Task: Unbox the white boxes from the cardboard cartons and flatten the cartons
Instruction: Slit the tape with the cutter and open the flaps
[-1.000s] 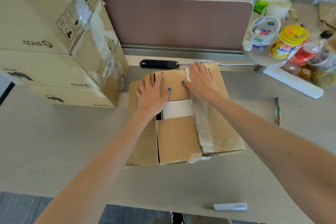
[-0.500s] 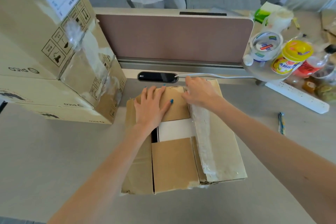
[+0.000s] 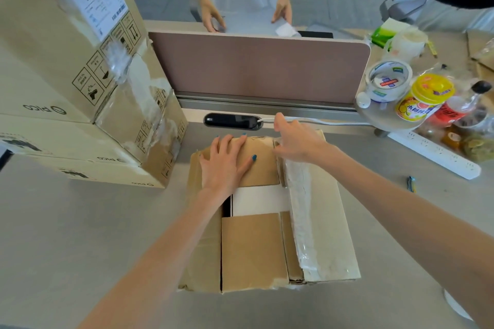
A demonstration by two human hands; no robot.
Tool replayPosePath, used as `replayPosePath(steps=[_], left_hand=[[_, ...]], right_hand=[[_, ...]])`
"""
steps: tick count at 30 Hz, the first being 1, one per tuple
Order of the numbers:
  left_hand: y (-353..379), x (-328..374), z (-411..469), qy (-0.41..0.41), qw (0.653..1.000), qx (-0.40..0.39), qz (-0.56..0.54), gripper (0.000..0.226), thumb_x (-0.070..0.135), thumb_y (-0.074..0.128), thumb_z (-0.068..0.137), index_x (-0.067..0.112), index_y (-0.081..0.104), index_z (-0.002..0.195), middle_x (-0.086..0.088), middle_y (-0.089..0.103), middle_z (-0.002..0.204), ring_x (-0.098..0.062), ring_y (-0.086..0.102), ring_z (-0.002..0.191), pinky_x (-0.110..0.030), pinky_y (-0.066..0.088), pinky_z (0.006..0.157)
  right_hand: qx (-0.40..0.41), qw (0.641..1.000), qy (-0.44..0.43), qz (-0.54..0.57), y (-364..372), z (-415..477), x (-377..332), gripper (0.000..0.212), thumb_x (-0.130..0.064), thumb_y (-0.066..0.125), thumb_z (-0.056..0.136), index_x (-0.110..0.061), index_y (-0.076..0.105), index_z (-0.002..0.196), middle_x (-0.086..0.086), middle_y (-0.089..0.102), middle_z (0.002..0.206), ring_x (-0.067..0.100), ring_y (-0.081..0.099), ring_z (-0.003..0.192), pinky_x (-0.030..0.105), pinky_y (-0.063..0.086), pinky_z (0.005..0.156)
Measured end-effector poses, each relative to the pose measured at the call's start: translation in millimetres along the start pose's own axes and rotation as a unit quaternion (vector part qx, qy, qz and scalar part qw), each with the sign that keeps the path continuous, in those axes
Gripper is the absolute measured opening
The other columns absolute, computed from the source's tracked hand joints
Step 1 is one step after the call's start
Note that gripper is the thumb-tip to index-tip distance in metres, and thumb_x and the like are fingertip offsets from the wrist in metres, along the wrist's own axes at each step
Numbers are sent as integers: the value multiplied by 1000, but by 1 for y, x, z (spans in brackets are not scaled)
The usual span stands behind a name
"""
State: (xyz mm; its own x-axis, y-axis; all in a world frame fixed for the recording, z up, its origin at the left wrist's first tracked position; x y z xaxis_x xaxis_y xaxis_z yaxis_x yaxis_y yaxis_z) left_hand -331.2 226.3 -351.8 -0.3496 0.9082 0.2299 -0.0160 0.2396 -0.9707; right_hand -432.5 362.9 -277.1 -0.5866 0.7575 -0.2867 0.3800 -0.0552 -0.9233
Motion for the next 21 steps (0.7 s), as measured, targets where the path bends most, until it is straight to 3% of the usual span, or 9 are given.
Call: replayPosePath(steps=[2, 4, 6, 8, 11, 13, 14, 18, 21], left_hand=[[-1, 0, 2, -2, 1000, 1, 1, 62, 66, 28, 95, 40, 24, 151, 3, 30, 152, -23, 21, 145, -62, 37, 104], [-1, 0, 4, -7, 1000, 0, 8, 64, 66, 25, 94, 38, 25, 151, 2, 31, 150, -23, 24, 142, -61, 39, 102], [-2, 2, 3, -6, 1000, -5, 1, 67, 66, 22, 91, 36, 26, 151, 1, 31, 150, -24, 25, 141, -61, 39, 102], [-3, 3, 1, 1, 1000, -12, -6, 68, 66, 20, 91, 36, 25, 151, 0, 29, 152, -25, 21, 144, -63, 36, 104], [-2, 4, 2, 16, 999, -29, -1, 65, 63, 23, 96, 35, 18, 154, -1, 19, 161, -28, 9, 150, -67, 24, 111], [-3, 6, 1, 28, 999, -29, 19, 66, 62, 24, 98, 33, 15, 156, -2, 13, 164, -27, 3, 152, -67, 18, 113], [-5, 8, -1, 37, 998, -24, 34, 68, 62, 22, 97, 31, 15, 157, -3, 11, 165, -27, 2, 152, -67, 18, 114], [-5, 14, -15, 85, 995, -12, 53, 75, 68, 13, 92, 31, 17, 157, 0, 8, 166, -26, 2, 153, -69, 15, 114], [0, 11, -30, 95, 995, -17, 37, 88, 78, 10, 81, 32, 18, 156, 2, 4, 166, -22, -4, 153, -68, 12, 114]], right_hand=[[17, 1000, 6, 8, -18, -1, 4, 34, -9, 53, 80, -13, 33, 107, 8, 53, 84, 30, 52, 73, 32, 33, 51], [56, 998, 18, 34, -50, -2, 25, 34, -4, 48, 78, -14, 34, 106, 9, 53, 81, 30, 54, 71, 34, 40, 55], [44, 998, 12, 32, -72, -10, 49, 39, -5, 48, 78, -19, 33, 112, 11, 58, 90, 31, 59, 82, 41, 51, 70], [20, 1000, 14, -14, -72, -22, 62, 47, -5, 48, 81, -20, 33, 123, 13, 57, 112, 34, 57, 102, 48, 50, 85], [51, 964, 21, -259, -60, -37, 56, 48, -9, 50, 91, -14, 38, 136, 18, 25, 151, 35, 27, 139, 52, 30, 109], [60, 911, -2, -409, -55, -45, 49, 44, -21, 53, 94, -16, 45, 137, 16, 6, 159, 32, 1, 147, 55, 7, 118], [55, 893, -6, -446, -52, -49, 51, 44, -27, 53, 95, -16, 48, 137, 16, 6, 159, 32, 0, 147, 54, 0, 118], [22, 896, 16, -443, -29, -63, 64, 47, -29, 45, 96, -13, 45, 140, 14, 32, 150, 33, 20, 142, 50, 1, 119], [-18, 936, 35, -350, -4, -71, 75, 64, -47, 41, 97, -13, 26, 149, 9, 14, 159, 29, 8, 147, 56, 2, 117]])
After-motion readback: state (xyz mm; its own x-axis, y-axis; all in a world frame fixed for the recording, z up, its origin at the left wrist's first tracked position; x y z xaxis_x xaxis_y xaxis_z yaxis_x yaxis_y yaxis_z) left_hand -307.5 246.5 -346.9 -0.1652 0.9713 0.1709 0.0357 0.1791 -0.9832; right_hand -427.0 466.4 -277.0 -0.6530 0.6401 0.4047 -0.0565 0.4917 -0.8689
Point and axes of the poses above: each hand's wrist, its own z-axis towards the middle knuckle, its own y-axis out of the palm, x = y × z, the point moved 6 cm from there along z, towards the middle knuckle
